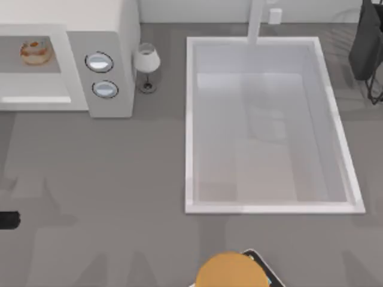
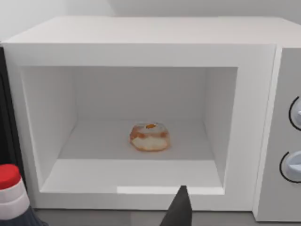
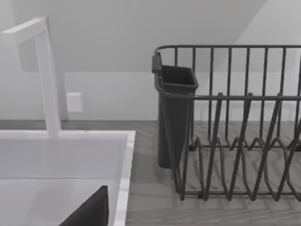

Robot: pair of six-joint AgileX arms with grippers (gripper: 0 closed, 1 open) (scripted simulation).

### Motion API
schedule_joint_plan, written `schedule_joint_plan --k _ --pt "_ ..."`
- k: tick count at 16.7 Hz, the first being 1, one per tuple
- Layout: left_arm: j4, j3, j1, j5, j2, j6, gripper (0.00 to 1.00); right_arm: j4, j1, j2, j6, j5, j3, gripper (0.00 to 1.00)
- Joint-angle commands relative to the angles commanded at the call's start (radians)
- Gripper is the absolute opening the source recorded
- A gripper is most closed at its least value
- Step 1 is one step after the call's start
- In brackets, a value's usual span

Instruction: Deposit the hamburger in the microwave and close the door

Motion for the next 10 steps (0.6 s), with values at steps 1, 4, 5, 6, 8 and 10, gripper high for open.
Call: schedule_joint_plan --k 1,4,5,6,8,10 --pt "0.000 0.000 0.000 0.000 0.000 0.000 0.25 0.000 0.000 0.000 0.000 0.000 0.000 1.00" --pt "0.000 0.000 0.000 0.000 0.000 0.000 0.02 0.000 0.000 0.000 0.000 0.000 0.000 1.00" --pt "0.000 0.000 0.000 0.000 0.000 0.000 0.00 0.000 0.000 0.000 0.000 0.000 0.000 1.00" --pt "0.000 0.000 0.000 0.000 0.000 0.000 0.00 0.000 0.000 0.000 0.000 0.000 0.000 1.00" --pt "0.000 0.000 0.000 0.000 0.000 0.000 0.00 0.000 0.000 0.000 0.000 0.000 0.000 1.00" --pt "0.000 0.000 0.000 0.000 0.000 0.000 0.00 0.000 0.000 0.000 0.000 0.000 0.000 1.00"
